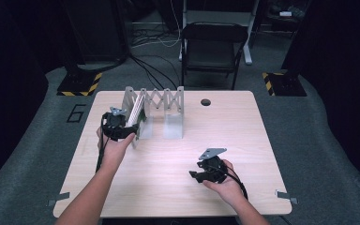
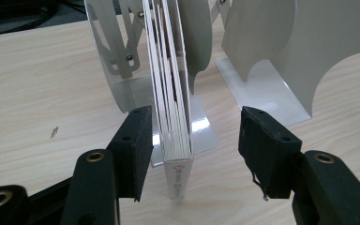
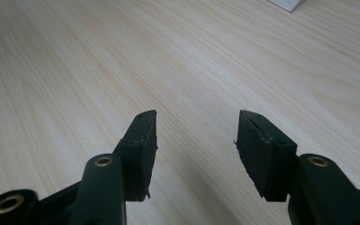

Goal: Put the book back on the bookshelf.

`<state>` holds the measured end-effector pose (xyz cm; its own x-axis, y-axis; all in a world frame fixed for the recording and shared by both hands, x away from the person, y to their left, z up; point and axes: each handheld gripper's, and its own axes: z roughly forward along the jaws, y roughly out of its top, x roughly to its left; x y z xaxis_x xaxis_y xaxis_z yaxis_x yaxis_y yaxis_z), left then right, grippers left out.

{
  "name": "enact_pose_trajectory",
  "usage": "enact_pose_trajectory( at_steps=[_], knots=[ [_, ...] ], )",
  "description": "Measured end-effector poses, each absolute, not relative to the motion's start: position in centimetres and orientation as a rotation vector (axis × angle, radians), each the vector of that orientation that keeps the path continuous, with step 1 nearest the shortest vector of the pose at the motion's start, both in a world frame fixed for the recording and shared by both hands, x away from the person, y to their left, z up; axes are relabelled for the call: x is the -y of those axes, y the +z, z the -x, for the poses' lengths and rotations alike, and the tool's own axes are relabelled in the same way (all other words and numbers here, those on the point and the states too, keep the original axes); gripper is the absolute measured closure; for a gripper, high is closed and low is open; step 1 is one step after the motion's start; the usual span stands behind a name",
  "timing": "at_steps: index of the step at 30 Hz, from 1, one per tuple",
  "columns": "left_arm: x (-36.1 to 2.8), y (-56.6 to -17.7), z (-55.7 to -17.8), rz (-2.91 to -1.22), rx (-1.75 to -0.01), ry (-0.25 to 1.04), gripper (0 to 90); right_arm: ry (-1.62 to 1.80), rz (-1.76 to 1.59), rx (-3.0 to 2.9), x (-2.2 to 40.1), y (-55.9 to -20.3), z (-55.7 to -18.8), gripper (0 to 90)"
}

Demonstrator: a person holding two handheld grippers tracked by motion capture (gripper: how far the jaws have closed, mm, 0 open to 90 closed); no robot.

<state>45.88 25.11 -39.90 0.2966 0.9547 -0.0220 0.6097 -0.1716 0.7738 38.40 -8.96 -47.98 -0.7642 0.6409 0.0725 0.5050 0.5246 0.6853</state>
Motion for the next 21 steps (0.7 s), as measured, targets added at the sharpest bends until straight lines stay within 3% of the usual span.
enact_pose_trajectory(
  at_steps=[21],
  knots=[
    [-25.4, -37.1, -41.2, -1.99, -1.209, 0.552, 46.2, 1.065, -0.999, -2.563, 9.3, -47.8, -38.1, 47.9]
  ],
)
